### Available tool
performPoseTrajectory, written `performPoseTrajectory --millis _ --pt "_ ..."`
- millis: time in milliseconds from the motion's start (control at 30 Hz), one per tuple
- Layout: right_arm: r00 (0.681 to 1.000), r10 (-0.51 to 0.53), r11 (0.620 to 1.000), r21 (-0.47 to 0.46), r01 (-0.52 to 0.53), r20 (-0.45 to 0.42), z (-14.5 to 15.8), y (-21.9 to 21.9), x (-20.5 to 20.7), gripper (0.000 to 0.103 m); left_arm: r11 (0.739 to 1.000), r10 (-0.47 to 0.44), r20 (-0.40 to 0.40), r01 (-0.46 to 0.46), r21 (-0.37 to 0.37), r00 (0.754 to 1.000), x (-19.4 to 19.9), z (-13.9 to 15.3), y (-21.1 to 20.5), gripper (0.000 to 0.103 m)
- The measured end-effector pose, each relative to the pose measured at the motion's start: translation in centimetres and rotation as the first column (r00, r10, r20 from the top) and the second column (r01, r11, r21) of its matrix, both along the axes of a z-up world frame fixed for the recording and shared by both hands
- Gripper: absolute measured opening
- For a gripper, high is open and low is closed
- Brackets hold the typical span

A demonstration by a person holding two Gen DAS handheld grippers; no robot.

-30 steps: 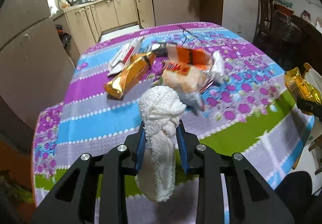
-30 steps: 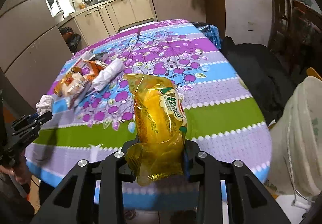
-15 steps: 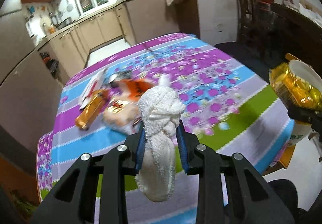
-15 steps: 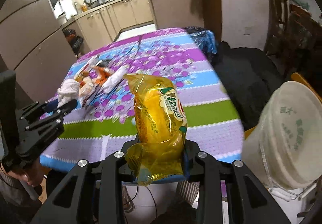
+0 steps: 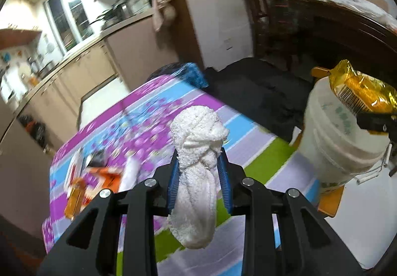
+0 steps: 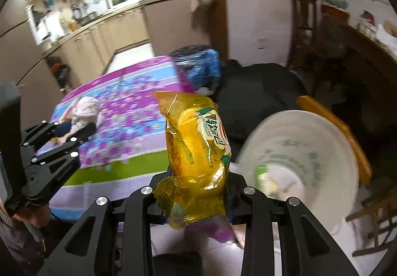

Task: Collect trash
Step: 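Carry the white towel and yellow snack bag in both grippers to the bucket, then open the right gripper over the bucket while the left gripper releases the white towel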

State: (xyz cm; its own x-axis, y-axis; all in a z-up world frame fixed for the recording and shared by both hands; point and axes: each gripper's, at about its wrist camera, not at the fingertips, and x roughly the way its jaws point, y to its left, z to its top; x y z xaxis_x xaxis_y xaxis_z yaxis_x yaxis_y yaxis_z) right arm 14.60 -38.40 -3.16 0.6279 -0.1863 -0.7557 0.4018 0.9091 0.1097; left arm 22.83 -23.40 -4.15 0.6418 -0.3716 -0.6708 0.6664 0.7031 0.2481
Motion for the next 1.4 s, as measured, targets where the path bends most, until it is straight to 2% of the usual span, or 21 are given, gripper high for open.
performPoseTrajectory --millis 233,533,767,967,1100,1233,1400 --pt "0.990 -0.132 0.990 -0.050 0.130 -0.042 1.0 -6.5 -3.9 0.034 0.993 -0.117 0.015 0.117 0.014 0.993 -1.6 0.6 -5.5 0.028" --pt "0.966 -0.244 0.970 -0.025 0.243 -0.091 0.1 -13.1 -7.4 0.034 0.970 -0.241 0.018 0.241 0.034 0.970 -3.4 1.3 -11.9 0.028" --pt "0.951 -0.275 0.961 -0.010 0.277 -0.139 -1.2 -15.2 -8.3 0.034 0.948 -0.313 -0.019 0.314 0.056 0.949 -3.7 0.9 -15.9 0.028" --pt "0.929 -0.308 0.948 0.016 0.318 -0.206 -2.5 -17.4 -9.0 0.034 0.911 -0.401 -0.096 0.407 0.066 0.911 -4.1 0.7 -20.5 0.028" --pt "0.917 -0.308 0.944 0.037 0.327 -0.253 -3.6 -18.0 -8.5 0.034 0.882 -0.453 -0.114 0.463 0.085 0.884 -5.2 0.1 -22.8 0.028" --pt "0.912 -0.304 0.942 0.059 0.331 -0.274 -4.5 -18.3 -8.0 0.034 0.855 -0.493 -0.138 0.508 0.108 0.859 -6.3 -1.4 -24.0 0.028" --pt "0.909 -0.291 0.943 0.069 0.325 -0.300 -5.4 -18.6 -7.4 0.034 0.845 -0.501 -0.174 0.522 0.113 0.848 -6.0 -2.9 -24.6 0.028"
